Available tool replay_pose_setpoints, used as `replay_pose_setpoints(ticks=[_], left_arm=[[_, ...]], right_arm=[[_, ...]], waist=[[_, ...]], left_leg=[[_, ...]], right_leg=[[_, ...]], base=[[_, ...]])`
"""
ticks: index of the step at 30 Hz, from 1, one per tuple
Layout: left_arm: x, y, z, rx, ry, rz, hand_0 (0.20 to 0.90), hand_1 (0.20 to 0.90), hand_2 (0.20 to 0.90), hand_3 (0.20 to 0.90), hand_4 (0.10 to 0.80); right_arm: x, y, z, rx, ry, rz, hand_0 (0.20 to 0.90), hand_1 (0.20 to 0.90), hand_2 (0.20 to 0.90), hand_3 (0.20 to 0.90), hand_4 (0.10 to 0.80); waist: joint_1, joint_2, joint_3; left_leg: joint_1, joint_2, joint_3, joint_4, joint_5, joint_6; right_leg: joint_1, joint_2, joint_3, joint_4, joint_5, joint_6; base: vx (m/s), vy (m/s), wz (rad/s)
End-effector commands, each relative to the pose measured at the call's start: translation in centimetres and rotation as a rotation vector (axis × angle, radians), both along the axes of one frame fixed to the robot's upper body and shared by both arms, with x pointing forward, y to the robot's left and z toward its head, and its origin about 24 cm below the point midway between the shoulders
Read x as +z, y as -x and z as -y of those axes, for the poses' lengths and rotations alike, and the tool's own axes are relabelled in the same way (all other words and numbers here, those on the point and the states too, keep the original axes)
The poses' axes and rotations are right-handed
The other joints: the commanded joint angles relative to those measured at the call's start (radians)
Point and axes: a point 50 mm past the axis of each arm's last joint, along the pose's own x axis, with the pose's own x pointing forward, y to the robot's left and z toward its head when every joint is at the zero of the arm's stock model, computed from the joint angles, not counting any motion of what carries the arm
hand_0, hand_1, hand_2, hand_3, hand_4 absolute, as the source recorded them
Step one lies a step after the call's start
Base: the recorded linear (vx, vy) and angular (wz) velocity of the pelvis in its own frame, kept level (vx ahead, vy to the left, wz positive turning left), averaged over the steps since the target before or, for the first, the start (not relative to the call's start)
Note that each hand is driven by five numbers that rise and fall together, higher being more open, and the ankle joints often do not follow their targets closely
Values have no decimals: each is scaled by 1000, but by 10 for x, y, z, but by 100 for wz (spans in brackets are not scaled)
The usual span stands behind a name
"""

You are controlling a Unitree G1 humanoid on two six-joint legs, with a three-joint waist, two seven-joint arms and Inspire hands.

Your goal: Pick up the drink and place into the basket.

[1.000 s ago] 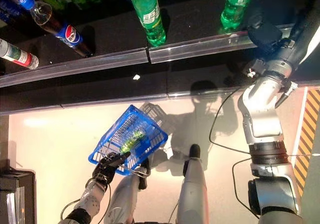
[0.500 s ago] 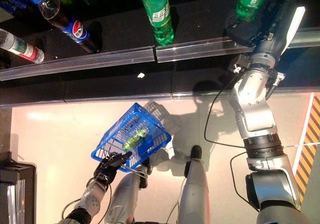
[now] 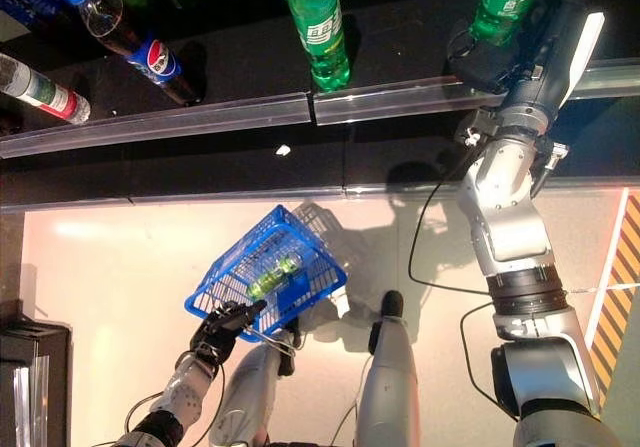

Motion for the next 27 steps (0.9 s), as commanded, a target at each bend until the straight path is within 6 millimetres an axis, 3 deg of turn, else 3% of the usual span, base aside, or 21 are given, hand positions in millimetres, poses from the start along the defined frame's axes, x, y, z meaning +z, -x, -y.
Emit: replay_pose_setpoints(ticks=[1,27], left_arm=[[-20,45,-49,10,-157,-129,300,300,300,200,100],[-12,38,-54,-21,-153,-96,300,300,300,200,100]], right_arm=[[85,26,-7,-9,55,320,900,900,900,900,800],[121,5,0,41,-15,255,900,900,900,900,800]], waist=[[-1,-41,-4],[47,-22,18]], left_leg=[[-32,-21,-53,104,47,37],[-92,-43,-79,57,59,45]], right_leg=[[63,-6,-55,-98,35,-12],[-10,-3,-64,-106,54,-13]], base=[[0,0,0],[-1,-8,2]])
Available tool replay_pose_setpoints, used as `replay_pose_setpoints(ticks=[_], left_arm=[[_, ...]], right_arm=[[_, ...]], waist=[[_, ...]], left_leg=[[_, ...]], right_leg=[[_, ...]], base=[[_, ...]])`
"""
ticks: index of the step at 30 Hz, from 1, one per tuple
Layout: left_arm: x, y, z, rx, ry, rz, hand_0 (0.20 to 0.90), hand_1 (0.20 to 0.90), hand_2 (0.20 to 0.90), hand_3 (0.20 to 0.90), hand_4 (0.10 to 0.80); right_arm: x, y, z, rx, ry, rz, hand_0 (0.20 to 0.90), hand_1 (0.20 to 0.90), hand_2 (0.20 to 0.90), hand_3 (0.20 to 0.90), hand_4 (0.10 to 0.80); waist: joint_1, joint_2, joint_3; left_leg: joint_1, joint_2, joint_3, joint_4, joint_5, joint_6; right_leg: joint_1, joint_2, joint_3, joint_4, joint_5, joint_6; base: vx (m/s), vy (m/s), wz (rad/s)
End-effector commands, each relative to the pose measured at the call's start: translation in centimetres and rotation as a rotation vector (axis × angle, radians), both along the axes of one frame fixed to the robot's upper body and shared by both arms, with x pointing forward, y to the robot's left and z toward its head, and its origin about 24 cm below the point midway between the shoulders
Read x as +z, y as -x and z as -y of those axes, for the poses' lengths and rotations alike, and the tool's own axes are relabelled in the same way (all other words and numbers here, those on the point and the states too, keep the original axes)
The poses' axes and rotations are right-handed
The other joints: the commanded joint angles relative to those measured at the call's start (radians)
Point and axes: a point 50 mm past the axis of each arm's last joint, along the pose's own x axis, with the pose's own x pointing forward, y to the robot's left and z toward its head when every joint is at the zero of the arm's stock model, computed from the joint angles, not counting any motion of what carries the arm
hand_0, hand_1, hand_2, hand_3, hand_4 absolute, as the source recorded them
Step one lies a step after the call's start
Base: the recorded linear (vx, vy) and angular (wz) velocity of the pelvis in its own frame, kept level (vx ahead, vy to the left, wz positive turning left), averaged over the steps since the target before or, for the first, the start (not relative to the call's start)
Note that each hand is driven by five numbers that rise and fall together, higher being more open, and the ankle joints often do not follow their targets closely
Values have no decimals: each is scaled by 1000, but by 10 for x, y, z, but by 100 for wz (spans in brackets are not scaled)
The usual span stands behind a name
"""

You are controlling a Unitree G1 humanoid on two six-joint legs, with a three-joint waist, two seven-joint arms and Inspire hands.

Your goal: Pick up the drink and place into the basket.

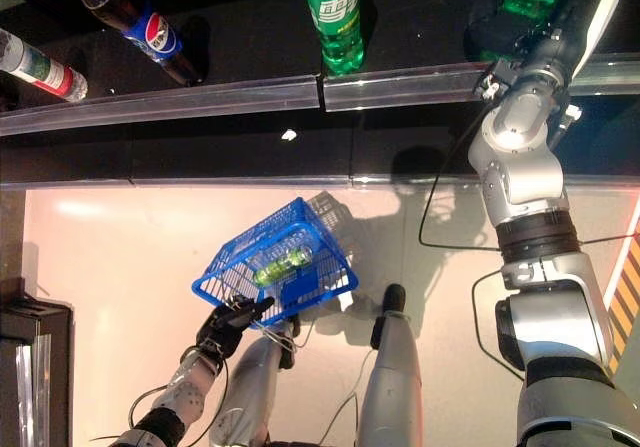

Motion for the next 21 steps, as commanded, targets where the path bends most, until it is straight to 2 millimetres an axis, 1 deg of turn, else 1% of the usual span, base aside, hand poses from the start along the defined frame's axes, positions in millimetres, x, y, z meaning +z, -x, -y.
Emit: replay_pose_setpoints(ticks=[1,2,6,7,11,13,14,15,17,21], left_arm=[[-20,46,-61,65,-161,-145,300,300,300,200,100],[-20,46,-62,70,-160,-143,300,300,300,200,100],[-18,44,-65,81,-157,-133,300,300,300,200,100],[-17,45,-68,89,-157,-131,300,300,300,200,100],[-17,47,-72,95,-159,-130,300,300,300,200,100],[-17,50,-74,96,-158,-124,300,300,300,200,100],[-17,51,-75,95,-157,-120,300,300,300,200,100],[-17,51,-75,93,-158,-116,300,300,300,200,100],[-16,51,-75,88,-161,-112,300,300,300,200,100],[-13,48,-75,79,-161,-98,300,300,300,200,100]], right_arm=[[88,31,-4,25,104,311,900,900,900,900,800],[91,31,0,11,101,308,900,900,900,900,800],[97,31,7,-29,81,312,900,900,900,900,800],[98,31,13,-54,68,310,900,900,900,900,800],[98,30,28,-75,29,290,900,900,900,900,800],[100,30,35,-84,22,285,740,740,740,713,613],[102,30,38,-87,17,286,408,408,408,326,226],[103,30,40,-85,25,286,300,300,300,200,100],[105,31,41,-83,38,281,300,300,300,200,100],[116,33,39,-72,79,291,300,300,300,200,100]], waist=[[18,-20,18],[22,-18,18],[30,-19,18],[32,-20,18],[40,-22,18],[46,-21,18],[49,-19,18],[51,-19,18],[53,-18,18],[57,-16,18]], left_leg=[[-33,-38,-39,76,42,64],[-37,-40,-40,74,40,64],[-40,-41,-41,64,45,63],[-44,-41,-43,63,45,62],[-53,-41,-44,59,47,61],[-55,-40,-44,58,49,61],[-56,-39,-44,57,50,60],[-55,-39,-45,57,50,59],[-54,-39,-45,57,49,58],[-54,-41,-42,56,47,58]], right_leg=[[60,1,-47,-136,65,-1],[55,-2,-50,-134,65,0],[50,-2,-54,-139,68,1],[46,0,-56,-140,70,2],[42,3,-65,-147,71,-1],[42,2,-70,-151,72,-2],[43,1,-72,-153,73,-2],[44,0,-75,-155,73,-3],[45,-1,-78,-155,74,-3],[42,-8,-84,-154,73,-2]], base=[[0,0,0],[0,0,0],[-14,-32,6],[-16,-42,3],[-13,-16,1],[-32,-18,1],[-33,-19,0],[0,0,0],[-19,-6,0],[-44,5,2]])
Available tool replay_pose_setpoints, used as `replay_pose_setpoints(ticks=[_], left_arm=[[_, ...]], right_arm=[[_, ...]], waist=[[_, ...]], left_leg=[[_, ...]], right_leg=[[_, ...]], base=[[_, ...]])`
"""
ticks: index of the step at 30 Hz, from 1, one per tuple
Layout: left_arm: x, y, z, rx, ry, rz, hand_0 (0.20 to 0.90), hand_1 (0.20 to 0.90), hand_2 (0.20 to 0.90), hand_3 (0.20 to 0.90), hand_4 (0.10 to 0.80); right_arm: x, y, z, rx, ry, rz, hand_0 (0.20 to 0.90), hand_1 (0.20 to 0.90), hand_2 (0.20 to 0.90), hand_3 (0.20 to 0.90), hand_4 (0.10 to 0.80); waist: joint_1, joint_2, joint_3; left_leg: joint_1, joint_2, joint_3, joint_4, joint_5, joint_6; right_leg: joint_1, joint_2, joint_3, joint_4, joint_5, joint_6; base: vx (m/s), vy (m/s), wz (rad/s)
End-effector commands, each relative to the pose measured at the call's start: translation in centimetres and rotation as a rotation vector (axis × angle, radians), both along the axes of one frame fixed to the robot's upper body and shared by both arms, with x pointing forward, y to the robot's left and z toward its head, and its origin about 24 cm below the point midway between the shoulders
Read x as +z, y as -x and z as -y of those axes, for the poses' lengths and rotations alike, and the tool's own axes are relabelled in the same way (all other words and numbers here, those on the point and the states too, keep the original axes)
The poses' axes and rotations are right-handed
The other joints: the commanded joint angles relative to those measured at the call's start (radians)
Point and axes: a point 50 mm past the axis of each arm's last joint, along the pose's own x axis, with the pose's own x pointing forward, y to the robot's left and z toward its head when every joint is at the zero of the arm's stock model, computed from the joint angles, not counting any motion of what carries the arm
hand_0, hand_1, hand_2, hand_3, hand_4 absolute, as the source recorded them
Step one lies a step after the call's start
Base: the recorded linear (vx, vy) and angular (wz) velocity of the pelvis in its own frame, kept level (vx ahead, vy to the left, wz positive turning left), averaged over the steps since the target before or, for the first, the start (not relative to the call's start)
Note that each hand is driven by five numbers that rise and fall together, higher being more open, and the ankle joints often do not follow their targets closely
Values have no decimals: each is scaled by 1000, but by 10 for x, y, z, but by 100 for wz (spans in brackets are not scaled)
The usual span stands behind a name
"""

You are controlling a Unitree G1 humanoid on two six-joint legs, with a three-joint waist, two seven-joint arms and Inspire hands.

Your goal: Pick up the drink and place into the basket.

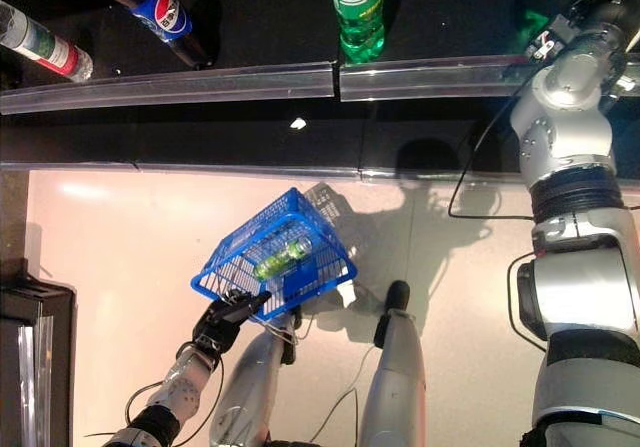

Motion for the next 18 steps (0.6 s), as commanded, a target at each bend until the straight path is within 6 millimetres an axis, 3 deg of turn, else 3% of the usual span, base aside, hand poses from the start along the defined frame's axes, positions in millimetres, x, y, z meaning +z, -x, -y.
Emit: replay_pose_setpoints(ticks=[1,12,18], left_arm=[[-19,52,-68,67,-169,-135,300,300,300,200,100],[-12,49,-73,134,-111,-61,300,300,300,200,100],[-2,39,-74,184,-60,30,300,300,300,200,100]], right_arm=[[91,37,-11,42,149,308,300,300,300,200,100],[100,45,-21,102,159,386,300,300,300,200,100],[103,58,-32,158,215,473,300,300,300,200,100]], waist=[[26,-15,18],[13,-20,18],[-8,-27,16]], left_leg=[[-31,-31,-26,81,25,56],[-6,-32,-6,117,6,56],[26,-32,11,170,-16,58]], right_leg=[[67,6,-66,-156,70,1],[90,0,-65,-140,53,-6],[127,-10,-57,-104,28,-9]], base=[[-39,16,6],[-44,40,1],[-19,91,0]])
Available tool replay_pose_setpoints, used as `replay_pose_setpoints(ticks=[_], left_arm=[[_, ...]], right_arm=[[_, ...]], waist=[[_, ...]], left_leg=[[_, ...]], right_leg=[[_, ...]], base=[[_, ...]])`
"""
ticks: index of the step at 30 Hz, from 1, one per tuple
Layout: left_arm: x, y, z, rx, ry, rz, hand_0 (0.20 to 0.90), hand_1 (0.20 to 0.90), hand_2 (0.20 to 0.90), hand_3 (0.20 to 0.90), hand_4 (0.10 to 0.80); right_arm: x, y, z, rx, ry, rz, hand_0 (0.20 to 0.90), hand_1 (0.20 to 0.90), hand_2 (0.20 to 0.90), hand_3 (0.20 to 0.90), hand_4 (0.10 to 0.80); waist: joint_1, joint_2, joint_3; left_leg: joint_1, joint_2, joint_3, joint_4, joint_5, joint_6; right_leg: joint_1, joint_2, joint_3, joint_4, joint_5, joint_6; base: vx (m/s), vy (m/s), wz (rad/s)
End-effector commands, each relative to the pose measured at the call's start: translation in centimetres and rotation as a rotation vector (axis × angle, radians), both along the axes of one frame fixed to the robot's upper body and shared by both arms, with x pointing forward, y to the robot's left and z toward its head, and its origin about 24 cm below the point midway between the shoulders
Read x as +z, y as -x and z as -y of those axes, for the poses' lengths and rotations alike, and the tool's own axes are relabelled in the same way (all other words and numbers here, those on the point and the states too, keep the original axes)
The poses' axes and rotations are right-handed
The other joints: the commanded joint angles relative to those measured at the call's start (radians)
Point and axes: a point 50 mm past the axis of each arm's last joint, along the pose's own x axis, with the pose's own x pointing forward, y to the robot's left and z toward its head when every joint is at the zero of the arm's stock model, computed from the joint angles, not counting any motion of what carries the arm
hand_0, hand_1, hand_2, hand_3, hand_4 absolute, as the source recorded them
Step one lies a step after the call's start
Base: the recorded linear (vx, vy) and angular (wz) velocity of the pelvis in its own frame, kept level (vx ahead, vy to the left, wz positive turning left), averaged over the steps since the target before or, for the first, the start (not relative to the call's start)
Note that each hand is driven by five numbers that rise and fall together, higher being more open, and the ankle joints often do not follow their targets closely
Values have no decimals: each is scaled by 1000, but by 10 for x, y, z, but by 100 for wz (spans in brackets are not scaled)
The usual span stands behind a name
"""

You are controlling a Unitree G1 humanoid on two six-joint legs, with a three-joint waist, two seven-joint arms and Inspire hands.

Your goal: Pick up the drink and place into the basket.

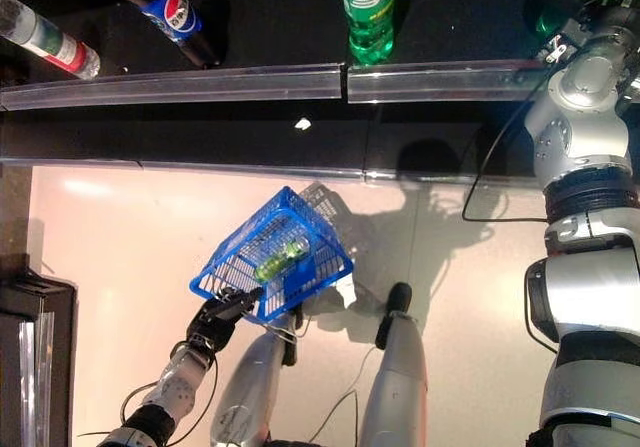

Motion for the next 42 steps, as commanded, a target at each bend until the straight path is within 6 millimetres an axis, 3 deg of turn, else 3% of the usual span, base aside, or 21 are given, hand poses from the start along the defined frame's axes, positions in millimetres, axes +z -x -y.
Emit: replay_pose_setpoints(ticks=[1,6,14,18,26,33,42], left_arm=[[-3,37,-62,111,-112,15,300,300,300,200,100],[3,31,-62,163,-29,75,300,300,300,200,100],[32,14,-57,237,65,279,300,300,300,200,100],[50,8,-55,242,65,367,300,300,300,200,100],[78,2,-51,193,62,457,300,300,300,200,100],[106,-1,-28,29,68,557,300,300,300,200,100],[147,7,10,-245,183,757,300,300,300,200,100]], right_arm=[[104,60,-36,122,221,497,300,300,300,200,100],[83,63,-54,240,276,491,300,300,300,200,100],[17,77,-101,585,258,501,300,300,300,200,100],[-12,82,-126,731,225,488,300,300,300,200,100],[-47,92,-166,976,156,432,300,300,300,200,100],[-81,98,-214,1217,101,289,300,300,300,200,100],[-108,89,-256,1247,93,132,300,300,300,200,100]], waist=[[-11,-26,10],[-30,-44,-13],[-62,-78,-71],[-54,-103,-101],[-20,-137,-168],[24,-161,-204],[105,-148,-149]], left_leg=[[-18,-24,13,201,-33,59],[11,-25,18,230,-39,59],[102,-13,54,195,-56,67],[144,-3,64,180,-65,69],[202,3,63,157,-78,75],[239,-6,37,144,-94,83],[215,-19,-25,154,-89,85]], right_leg=[[83,5,-31,-94,16,-8],[135,1,-25,-97,8,-8],[236,3,-13,-166,29,3],[301,0,-25,-198,33,4],[406,0,-55,-243,40,3],[489,2,-71,-285,45,6],[507,-6,-108,-276,50,8]], base=[[9,95,1],[47,97,0],[31,111,-4],[42,58,-5],[84,39,8],[99,31,12],[-17,10,23]])
